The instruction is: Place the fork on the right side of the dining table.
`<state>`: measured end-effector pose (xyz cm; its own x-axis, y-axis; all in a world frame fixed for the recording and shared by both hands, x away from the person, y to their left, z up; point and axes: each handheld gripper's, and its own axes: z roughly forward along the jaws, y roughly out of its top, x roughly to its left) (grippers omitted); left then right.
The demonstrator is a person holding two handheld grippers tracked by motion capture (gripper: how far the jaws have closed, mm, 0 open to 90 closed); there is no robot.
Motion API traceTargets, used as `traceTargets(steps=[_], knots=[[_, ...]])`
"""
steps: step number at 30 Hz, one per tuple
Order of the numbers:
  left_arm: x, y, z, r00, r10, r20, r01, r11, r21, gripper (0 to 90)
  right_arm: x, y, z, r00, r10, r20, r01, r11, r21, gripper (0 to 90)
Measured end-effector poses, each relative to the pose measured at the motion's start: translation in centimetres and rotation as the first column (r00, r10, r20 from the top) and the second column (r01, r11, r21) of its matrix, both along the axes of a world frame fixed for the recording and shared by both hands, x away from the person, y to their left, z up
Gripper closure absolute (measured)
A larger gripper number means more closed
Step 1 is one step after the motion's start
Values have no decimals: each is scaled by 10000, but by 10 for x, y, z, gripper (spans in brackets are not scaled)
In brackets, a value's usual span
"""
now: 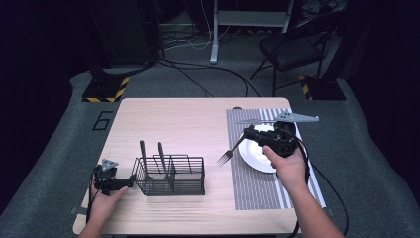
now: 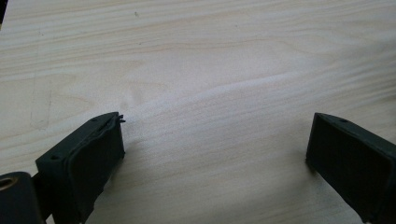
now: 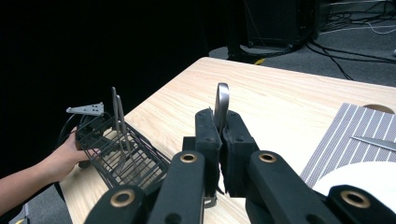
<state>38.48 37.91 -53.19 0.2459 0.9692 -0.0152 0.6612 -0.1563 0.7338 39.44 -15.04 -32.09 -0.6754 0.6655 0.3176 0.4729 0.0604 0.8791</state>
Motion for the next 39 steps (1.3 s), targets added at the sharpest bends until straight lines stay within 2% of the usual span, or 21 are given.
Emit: traceTargets(steps=[16,39], knots=[[0,0,0,10000,-1,0,1,10000,-1,37,-7,-17,-31,9981,-607,-95,607,9982,-2,868],[0,0,0,10000,-4,-1,4,10000,4,37,-14,-31,-57,9919,-1264,-76,1263,9919,-115,868]])
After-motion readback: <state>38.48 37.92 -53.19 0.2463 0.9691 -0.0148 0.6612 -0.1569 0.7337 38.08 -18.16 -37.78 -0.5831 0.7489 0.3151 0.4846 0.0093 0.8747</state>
